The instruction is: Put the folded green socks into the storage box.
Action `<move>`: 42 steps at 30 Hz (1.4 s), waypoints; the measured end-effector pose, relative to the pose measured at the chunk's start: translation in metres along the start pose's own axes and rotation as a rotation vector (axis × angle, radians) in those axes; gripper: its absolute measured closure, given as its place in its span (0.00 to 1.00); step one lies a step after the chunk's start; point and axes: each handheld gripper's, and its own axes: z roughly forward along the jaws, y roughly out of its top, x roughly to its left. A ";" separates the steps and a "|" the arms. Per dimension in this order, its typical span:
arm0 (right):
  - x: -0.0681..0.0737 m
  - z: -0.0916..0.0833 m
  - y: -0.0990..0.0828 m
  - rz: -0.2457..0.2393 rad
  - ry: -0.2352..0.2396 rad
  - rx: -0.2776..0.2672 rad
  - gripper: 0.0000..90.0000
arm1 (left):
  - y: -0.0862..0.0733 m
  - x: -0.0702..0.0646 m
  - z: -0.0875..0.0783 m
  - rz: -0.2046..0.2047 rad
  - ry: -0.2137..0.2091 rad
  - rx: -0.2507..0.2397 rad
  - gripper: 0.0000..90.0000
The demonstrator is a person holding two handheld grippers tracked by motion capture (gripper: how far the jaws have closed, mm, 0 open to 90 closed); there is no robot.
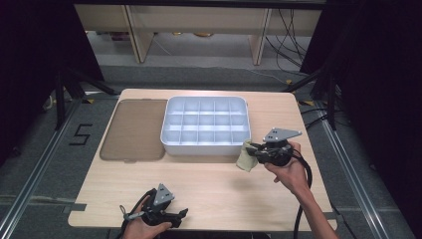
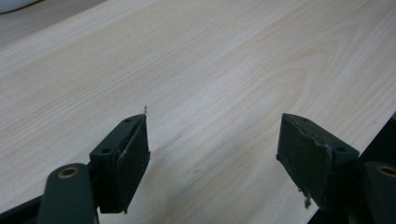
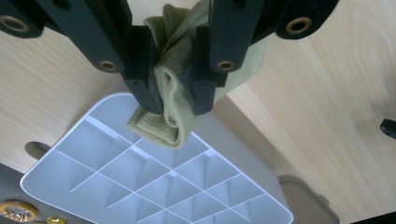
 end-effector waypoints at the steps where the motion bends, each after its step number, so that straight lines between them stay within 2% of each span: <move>1: 0.000 0.000 0.003 -0.006 0.004 0.002 0.84 | 0.000 0.000 0.000 0.000 0.001 0.000 0.27; 3: -0.002 0.000 0.004 -0.022 -0.007 -0.002 0.84 | 0.000 0.000 0.000 0.002 0.001 0.007 0.27; 4: -0.002 0.000 0.007 -0.017 0.000 0.012 0.84 | 0.000 0.000 0.001 -0.003 -0.003 -0.001 0.27; 9: -0.005 0.003 0.012 -0.023 -0.013 0.014 0.84 | 0.000 -0.001 0.001 0.002 -0.001 0.003 0.27; 10: -0.006 0.003 0.013 -0.029 -0.016 0.015 0.84 | 0.000 -0.002 0.002 -0.006 0.010 -0.008 0.27; 11: -0.006 0.003 0.016 -0.012 -0.016 0.027 0.83 | 0.000 -0.003 0.003 -0.022 0.011 -0.022 0.27; 14: -0.008 0.006 0.021 -0.017 -0.020 0.033 0.84 | 0.000 -0.003 0.003 -0.025 0.009 -0.023 0.27; 15: -0.010 0.007 0.024 -0.035 -0.028 0.029 0.84 | 0.000 -0.003 0.003 -0.024 0.010 -0.023 0.27; 16: -0.010 0.007 0.024 -0.035 -0.028 0.029 0.84 | 0.000 -0.003 0.003 -0.024 0.010 -0.023 0.27; 17: -0.009 0.008 0.026 -0.011 -0.033 0.033 0.83 | 0.000 -0.002 0.002 -0.021 0.010 -0.023 0.27; 19: -0.011 0.008 0.028 -0.027 -0.032 0.037 0.83 | 0.000 -0.002 0.002 -0.021 0.012 -0.024 0.27; 22: -0.010 0.009 0.030 -0.017 -0.036 0.038 0.84 | 0.000 -0.003 0.002 -0.025 0.008 -0.024 0.27; 23: -0.011 0.009 0.032 -0.023 -0.037 0.038 0.83 | 0.000 -0.001 0.001 0.008 0.004 0.003 0.27; 24: -0.011 0.009 0.032 -0.023 -0.037 0.038 0.83 | 0.000 -0.001 0.001 0.008 0.004 0.003 0.27; 25: -0.011 0.010 0.033 -0.020 -0.039 0.034 0.84 | 0.000 -0.003 0.003 -0.015 0.011 -0.015 0.27; 26: -0.013 0.010 0.034 -0.039 -0.038 0.038 0.84 | 0.000 -0.003 0.003 -0.022 0.009 -0.022 0.27; 30: -0.016 0.012 0.038 -0.037 -0.054 0.036 0.83 | 0.000 -0.002 0.002 -0.019 0.011 -0.020 0.27; 31: -0.016 0.011 0.039 -0.024 -0.049 0.050 0.83 | 0.000 -0.002 0.002 -0.023 0.012 -0.023 0.27; 32: -0.018 0.012 0.040 -0.037 -0.058 0.039 0.83 | 0.000 0.000 0.000 0.008 0.004 0.003 0.27; 33: -0.018 0.013 0.042 -0.026 -0.058 0.040 0.83 | 0.000 0.000 0.000 0.005 0.002 0.003 0.27; 42: -0.024 0.015 0.051 -0.022 -0.068 0.051 0.83 | 0.000 0.000 0.000 0.003 0.006 0.006 0.27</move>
